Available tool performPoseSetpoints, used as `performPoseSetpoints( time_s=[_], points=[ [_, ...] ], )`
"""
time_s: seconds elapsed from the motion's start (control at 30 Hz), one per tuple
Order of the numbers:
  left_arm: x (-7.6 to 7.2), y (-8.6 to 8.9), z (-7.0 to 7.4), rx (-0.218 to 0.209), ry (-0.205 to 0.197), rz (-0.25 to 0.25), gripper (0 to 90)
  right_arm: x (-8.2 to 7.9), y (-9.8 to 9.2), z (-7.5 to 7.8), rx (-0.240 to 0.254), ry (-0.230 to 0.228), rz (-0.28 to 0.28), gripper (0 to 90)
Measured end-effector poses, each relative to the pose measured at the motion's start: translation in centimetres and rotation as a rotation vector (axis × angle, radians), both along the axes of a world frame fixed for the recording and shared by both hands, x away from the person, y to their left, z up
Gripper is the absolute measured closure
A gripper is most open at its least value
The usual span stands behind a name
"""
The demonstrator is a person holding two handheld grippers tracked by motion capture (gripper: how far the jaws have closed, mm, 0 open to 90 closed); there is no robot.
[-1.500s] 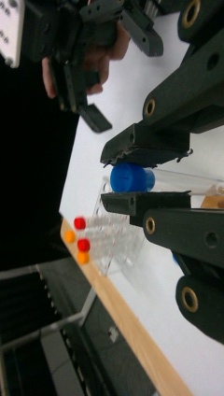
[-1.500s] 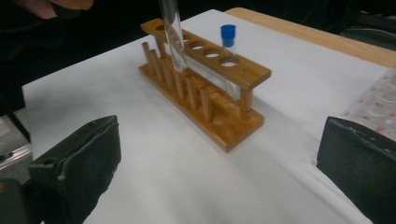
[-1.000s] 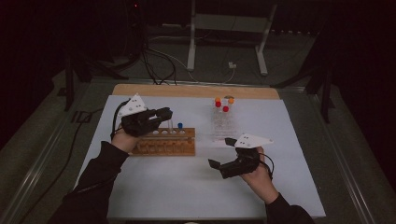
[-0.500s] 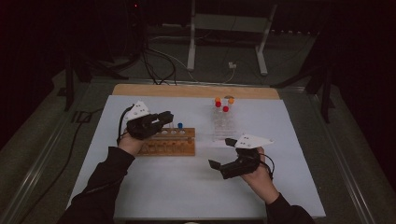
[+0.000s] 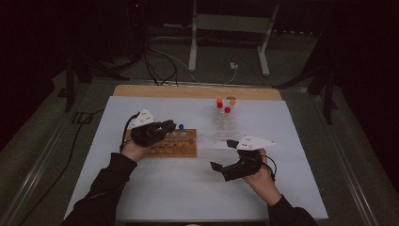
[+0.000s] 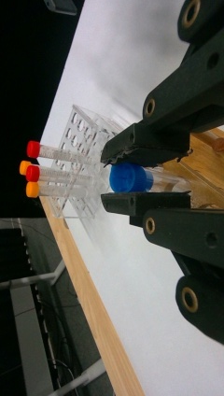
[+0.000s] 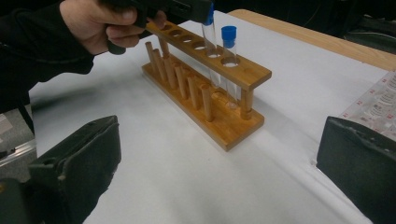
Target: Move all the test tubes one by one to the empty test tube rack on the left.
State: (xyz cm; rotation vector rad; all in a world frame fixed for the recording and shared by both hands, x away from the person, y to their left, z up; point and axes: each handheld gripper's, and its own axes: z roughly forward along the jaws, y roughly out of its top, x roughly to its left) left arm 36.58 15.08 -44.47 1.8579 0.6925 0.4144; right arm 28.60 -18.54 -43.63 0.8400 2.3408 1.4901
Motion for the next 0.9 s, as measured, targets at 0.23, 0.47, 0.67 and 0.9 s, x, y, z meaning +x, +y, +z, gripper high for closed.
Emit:
performPoseSetpoints(
  time_s=[0.23, 0.47, 0.67, 0.9],
  points=[
    [0.15, -0.32, -0.51, 0.03, 0.006, -0.003, 76.9, 0.03, -0.06, -0.04, 0.001, 0.003, 0.001, 0.0],
    [0.27, -0.66, -0.98, 0.068, 0.02, -0.004, 76.8, 0.03, -0.07, -0.07, -0.003, 0.004, 0.005, 0.0],
    [0.3, -0.58, -1.0, 0.069, 0.028, -0.008, 76.6, 0.05, -0.14, -0.04, 0.001, 0.006, 0.008, 0.1],
    [0.04, -0.21, -0.8, 0.061, 0.029, -0.039, 65.5, 0.03, -0.29, 0.19, 0.01, -0.001, 0.004, 0.1]
  ],
)
